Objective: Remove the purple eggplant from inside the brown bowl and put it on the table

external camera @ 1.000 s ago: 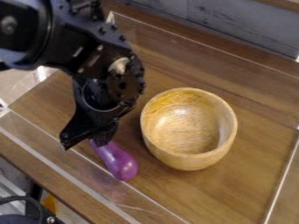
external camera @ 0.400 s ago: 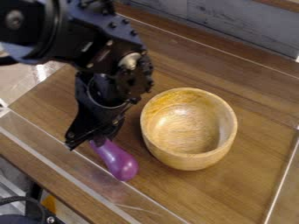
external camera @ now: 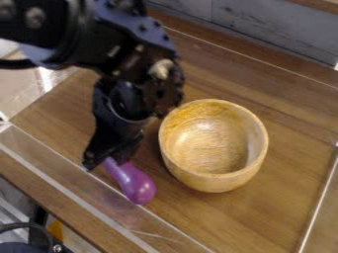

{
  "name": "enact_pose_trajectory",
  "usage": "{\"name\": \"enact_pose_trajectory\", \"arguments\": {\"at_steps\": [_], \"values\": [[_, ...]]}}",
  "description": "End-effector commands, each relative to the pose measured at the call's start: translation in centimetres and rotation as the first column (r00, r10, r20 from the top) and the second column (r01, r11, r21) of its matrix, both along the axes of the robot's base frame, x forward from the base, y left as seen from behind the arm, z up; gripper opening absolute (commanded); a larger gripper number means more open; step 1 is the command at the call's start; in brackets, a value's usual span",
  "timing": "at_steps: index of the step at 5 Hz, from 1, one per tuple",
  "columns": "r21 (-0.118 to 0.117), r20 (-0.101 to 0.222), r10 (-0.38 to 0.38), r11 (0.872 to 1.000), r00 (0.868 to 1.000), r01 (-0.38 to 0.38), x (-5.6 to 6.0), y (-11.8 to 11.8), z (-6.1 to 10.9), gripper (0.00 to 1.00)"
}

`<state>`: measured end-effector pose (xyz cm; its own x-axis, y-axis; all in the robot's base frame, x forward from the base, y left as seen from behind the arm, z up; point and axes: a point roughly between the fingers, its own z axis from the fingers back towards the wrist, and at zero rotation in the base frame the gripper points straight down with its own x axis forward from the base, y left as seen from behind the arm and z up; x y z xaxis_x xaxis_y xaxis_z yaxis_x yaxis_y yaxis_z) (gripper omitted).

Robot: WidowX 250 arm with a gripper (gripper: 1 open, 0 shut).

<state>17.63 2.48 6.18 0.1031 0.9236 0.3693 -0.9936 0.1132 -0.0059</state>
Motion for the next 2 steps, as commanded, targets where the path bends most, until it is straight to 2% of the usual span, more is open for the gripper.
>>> {"name": "enact_pose_trajectory", "arguments": {"at_steps": [1, 2], "values": [[0.005, 0.037, 0.047, 0.999, 0.998, -0.047, 0.68, -0.15, -0.01, 0.00], [0.012, 0.036, 0.113, 0.993, 0.993, -0.114, 0.55, 0.77, -0.06, 0.00]]}}
